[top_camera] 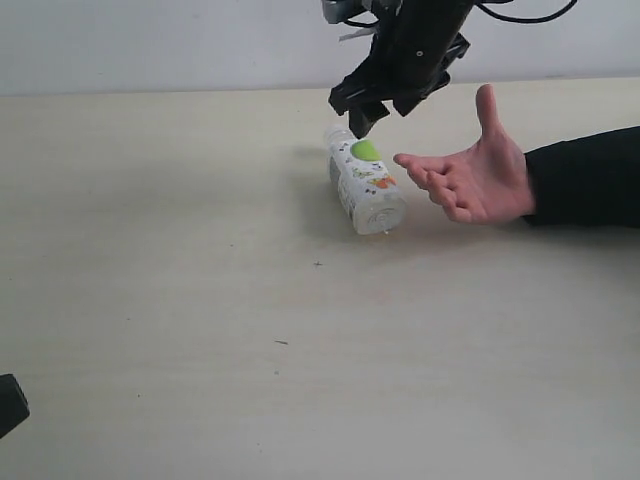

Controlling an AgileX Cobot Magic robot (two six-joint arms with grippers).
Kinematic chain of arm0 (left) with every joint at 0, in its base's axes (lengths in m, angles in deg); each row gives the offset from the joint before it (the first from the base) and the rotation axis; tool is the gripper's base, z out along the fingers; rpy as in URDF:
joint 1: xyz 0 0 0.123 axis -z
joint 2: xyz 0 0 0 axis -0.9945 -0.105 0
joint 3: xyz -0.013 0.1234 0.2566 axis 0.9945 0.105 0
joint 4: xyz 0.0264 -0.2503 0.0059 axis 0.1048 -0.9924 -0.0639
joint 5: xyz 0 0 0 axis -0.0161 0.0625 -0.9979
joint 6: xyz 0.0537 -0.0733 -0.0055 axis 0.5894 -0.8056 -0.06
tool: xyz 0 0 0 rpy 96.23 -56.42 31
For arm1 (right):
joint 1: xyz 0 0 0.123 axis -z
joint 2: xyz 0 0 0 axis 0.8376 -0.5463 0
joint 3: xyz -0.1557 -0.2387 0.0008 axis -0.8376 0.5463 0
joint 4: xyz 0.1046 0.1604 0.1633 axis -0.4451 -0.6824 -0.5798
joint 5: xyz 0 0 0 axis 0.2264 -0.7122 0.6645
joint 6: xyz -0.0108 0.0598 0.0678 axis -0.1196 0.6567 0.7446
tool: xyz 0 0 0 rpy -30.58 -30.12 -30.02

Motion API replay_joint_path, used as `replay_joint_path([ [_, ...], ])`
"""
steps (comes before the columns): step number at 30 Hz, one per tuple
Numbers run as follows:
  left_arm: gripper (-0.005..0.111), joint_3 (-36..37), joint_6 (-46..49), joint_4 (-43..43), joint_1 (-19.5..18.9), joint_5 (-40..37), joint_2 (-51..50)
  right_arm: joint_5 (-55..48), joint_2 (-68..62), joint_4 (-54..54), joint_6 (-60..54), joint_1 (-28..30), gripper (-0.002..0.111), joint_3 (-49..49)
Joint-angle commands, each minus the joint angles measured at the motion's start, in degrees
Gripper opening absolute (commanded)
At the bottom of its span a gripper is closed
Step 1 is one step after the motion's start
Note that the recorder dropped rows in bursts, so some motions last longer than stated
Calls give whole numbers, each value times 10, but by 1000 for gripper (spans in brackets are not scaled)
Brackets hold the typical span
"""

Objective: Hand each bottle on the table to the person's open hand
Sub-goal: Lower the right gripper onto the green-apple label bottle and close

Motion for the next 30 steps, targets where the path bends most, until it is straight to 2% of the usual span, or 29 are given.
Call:
replay_joint_path([
  [1, 0, 0, -2, 1, -3, 2, 4, 34, -5, -1, -5, 0, 65, -5],
  [3, 0, 0, -2, 1, -3, 2, 4, 32, -9, -1, -3, 0, 66, -5],
  [9, 0, 0, -2, 1, -3, 2, 4, 35, -28, -6, -2, 0, 77, -5],
  [17, 0, 0, -2, 1, -3, 2, 4, 56, -30, -39, -32, 0, 78, -5],
  [23, 0, 0, -2, 1, -3, 2, 4, 60, -33, -80, -65, 0, 96, -5],
  [30, 0, 0, -2, 1, -3, 2, 4, 75, -66, -76, -62, 0, 97, -5],
])
